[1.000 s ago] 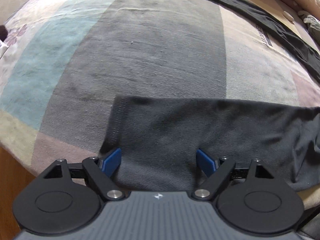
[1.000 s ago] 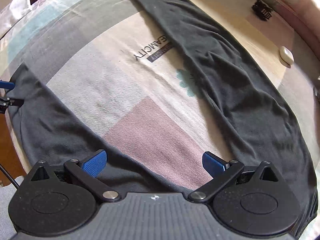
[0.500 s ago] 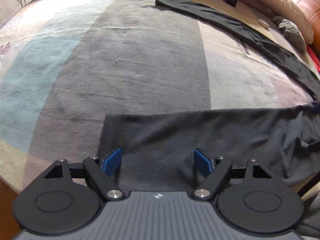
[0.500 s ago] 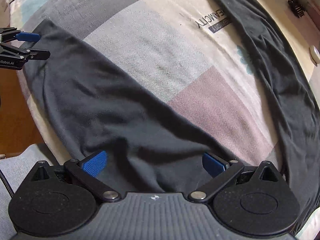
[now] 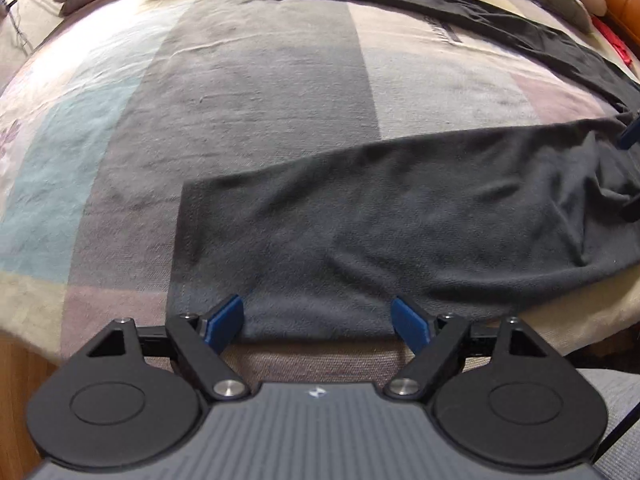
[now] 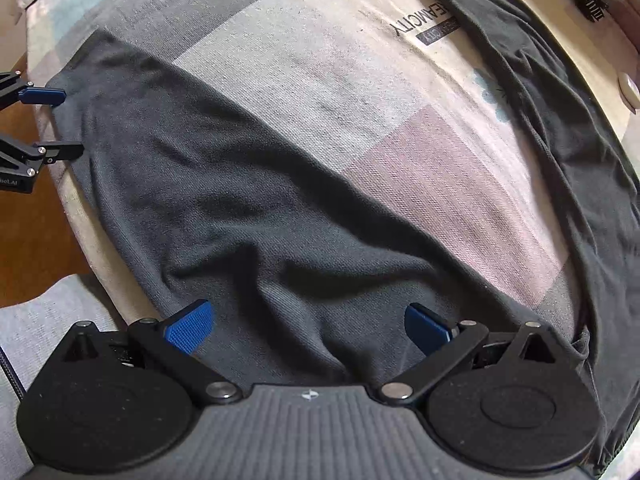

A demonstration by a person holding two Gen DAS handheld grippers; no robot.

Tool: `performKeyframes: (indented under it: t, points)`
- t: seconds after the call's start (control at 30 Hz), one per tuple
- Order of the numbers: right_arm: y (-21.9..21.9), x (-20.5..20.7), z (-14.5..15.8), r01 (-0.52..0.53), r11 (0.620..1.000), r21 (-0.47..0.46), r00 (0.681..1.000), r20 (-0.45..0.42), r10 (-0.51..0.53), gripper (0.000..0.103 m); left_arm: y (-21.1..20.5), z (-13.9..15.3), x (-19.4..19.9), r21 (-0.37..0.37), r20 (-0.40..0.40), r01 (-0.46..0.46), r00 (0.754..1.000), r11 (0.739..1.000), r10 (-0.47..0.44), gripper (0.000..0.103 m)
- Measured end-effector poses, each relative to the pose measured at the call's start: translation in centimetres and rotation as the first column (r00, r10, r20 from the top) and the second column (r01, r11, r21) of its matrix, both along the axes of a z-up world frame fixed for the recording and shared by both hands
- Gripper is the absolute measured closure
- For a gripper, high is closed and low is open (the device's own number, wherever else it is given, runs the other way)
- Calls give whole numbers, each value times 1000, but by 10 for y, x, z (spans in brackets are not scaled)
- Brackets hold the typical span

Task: Fold clothes

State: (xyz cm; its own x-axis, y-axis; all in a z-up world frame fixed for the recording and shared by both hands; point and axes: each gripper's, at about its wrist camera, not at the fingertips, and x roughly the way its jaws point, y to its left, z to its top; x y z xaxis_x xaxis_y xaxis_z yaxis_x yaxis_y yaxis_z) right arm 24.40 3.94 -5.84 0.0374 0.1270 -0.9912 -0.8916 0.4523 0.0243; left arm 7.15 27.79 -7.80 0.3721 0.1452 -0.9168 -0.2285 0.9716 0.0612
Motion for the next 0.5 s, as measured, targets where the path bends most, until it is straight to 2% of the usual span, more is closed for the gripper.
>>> performKeyframes:
  t: [0.07,0.13,0.3,0.4,0.5]
  points:
    - [-23,7,-2,-7,1000,0,999,32,7,0,-4,7,5,40,-11,-10,1000,999,11,25]
    - [-49,13,-1,19,1000,8,998,57,-19,0,-15,14,17,67,-4,17,1000,998,-17,25]
    - [-119,27,1,163,986,35,982,88,-165,0,-58,17,62,105,15,156,987,982,-159,25]
    - [-153,36,1,270,961,56,954,120,-275,0,-82,16,89,78,37,197,979,977,-201,25]
    - [-180,44,-3,381,919,96,908,150,-392,0,-108,14,111,51,53,244,968,968,-247,25]
